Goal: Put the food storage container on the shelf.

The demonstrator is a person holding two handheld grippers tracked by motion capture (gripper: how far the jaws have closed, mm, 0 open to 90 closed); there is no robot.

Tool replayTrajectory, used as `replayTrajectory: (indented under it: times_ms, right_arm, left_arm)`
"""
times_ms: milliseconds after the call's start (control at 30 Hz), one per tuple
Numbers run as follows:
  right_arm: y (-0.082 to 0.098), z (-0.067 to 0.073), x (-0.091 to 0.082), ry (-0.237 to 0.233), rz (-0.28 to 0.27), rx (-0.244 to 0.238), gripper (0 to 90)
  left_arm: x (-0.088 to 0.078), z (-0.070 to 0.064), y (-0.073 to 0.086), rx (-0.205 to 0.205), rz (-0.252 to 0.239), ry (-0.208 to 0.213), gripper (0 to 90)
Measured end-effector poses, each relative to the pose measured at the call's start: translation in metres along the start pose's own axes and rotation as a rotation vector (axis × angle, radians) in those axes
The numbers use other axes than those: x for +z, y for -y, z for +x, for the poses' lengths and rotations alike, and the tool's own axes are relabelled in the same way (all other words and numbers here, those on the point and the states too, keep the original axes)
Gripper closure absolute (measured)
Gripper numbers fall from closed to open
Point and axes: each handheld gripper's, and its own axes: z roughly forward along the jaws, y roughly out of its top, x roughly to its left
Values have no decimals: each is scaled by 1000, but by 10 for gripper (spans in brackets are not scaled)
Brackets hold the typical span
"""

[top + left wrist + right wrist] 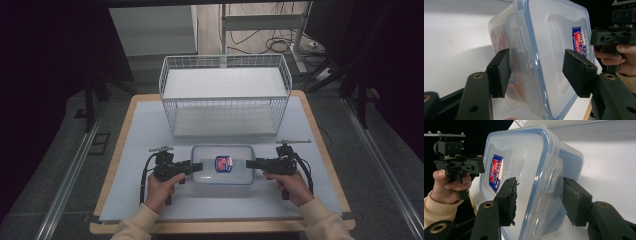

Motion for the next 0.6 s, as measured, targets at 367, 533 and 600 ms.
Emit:
replayTrajectory:
  times_ms: [367, 533, 600]
  right_arm:
    - [3, 6, -4, 9, -4, -14, 501]
    - [3, 10, -6, 12, 0, -18, 507]
    - [3, 10, -6, 8, -4, -18, 511]
  left_arm:
    - [-5, -5, 5, 26, -17, -8, 434]
    - [-7, -8, 6, 38, -22, -16, 440]
    - [-8, -9, 7, 36, -28, -17, 445]
